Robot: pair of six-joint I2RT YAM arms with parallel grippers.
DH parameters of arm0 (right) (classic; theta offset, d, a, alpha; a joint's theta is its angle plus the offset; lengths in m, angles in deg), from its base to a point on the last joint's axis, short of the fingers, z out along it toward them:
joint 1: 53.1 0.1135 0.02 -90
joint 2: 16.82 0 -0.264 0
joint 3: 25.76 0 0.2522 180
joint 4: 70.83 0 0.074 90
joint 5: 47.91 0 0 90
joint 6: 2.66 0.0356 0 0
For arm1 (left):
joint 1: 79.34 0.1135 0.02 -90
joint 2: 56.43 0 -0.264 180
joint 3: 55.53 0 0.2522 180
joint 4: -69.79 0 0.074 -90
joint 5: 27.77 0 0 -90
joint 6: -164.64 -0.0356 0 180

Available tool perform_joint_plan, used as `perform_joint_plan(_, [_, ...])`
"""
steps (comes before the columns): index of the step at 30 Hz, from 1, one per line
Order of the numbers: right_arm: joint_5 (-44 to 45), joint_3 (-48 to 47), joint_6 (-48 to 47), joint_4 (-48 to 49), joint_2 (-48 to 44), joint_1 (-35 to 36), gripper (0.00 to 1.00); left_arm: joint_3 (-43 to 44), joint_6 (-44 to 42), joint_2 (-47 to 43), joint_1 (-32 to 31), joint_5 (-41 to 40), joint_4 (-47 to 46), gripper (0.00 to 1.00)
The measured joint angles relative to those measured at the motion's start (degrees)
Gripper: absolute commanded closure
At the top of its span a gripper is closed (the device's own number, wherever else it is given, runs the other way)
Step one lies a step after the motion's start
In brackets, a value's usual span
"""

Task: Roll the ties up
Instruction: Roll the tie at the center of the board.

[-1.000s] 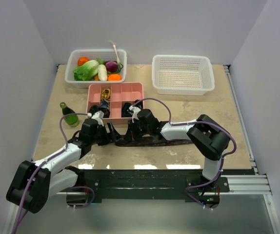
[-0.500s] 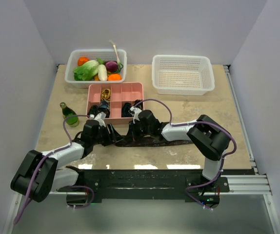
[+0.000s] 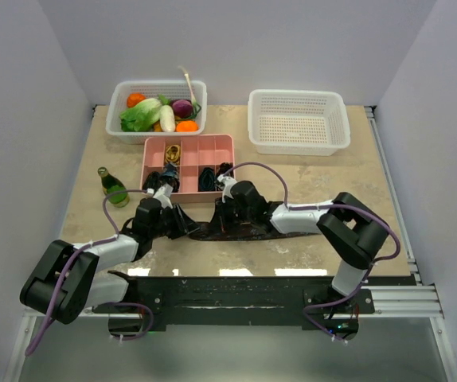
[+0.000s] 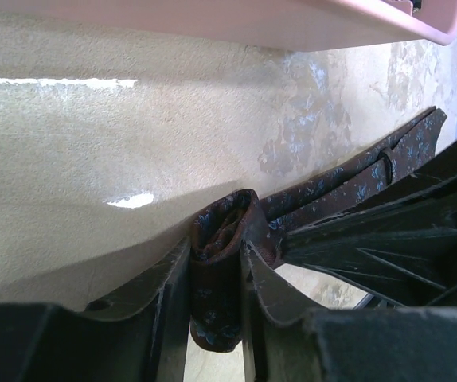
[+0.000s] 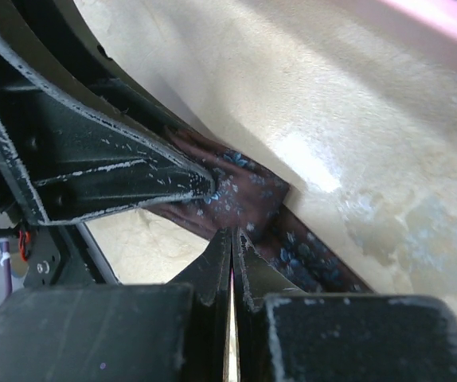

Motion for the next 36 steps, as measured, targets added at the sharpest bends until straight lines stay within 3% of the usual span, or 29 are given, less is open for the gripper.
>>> perform_joint_plan(9, [2.2, 2.9, -1.2, -1.4, -2.6, 0.0, 1.0, -0.6, 0.0, -0.5, 0.0, 0.0, -0.5, 0.72])
perform_joint_plan(21, [2.2, 1.7, -1.2, -0.8, 1.9, 0.4, 1.0, -0.9, -0.7, -3.4, 0.3, 1.3, 0.6, 0.72])
perform_joint_plan(36, [3.5, -1.0, -1.3, -3.3, 3.0, 0.7, 1.0, 5.5, -6.6, -5.0, 0.3, -3.7, 17.4, 0.77])
